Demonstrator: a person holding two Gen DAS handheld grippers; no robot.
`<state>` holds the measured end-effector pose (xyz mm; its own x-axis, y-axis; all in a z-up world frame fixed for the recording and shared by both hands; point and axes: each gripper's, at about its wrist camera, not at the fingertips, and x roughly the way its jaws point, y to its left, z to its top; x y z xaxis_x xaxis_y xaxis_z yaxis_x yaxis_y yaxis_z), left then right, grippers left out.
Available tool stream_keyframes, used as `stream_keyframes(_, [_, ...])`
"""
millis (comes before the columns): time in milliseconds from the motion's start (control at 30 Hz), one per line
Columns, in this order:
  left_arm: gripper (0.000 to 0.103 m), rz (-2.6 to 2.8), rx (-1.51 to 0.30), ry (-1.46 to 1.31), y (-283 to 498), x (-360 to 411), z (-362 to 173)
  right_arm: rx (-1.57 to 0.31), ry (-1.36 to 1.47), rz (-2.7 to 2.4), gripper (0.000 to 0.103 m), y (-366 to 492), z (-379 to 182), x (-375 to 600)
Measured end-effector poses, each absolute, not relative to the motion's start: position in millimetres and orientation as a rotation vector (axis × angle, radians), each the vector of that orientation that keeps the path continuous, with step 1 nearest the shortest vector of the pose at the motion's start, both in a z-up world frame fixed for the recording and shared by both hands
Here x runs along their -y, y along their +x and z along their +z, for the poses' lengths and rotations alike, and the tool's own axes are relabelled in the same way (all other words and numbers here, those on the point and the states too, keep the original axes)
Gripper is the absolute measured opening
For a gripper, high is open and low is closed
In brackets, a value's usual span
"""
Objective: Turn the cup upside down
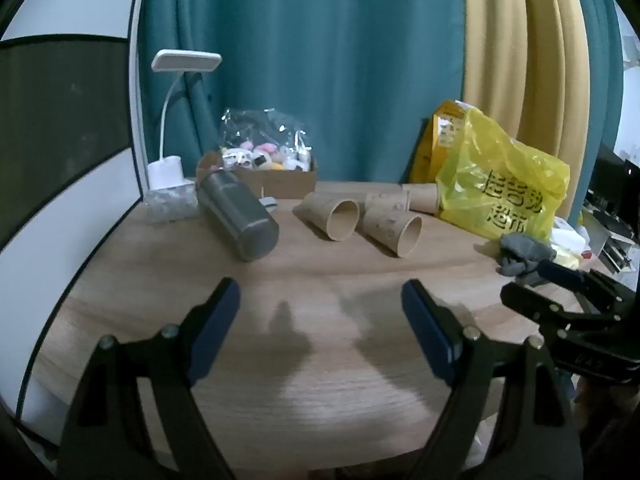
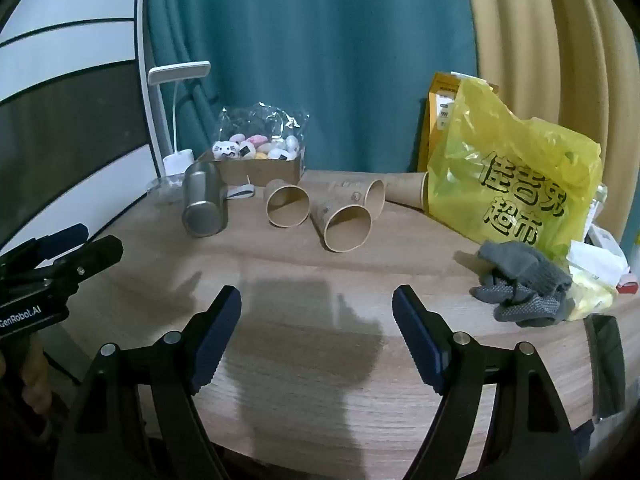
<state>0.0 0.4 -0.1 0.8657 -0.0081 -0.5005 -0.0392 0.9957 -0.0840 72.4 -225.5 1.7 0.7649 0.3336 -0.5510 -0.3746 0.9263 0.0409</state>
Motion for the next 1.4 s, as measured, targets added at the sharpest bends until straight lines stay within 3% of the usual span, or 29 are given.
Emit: stream_keyframes(1400, [0.084,0.054,-0.529,-0.133,-8.0,-11.9,-5.5,-0.595,-0.115,0.429,0.081,78.3,-3.7,192.3])
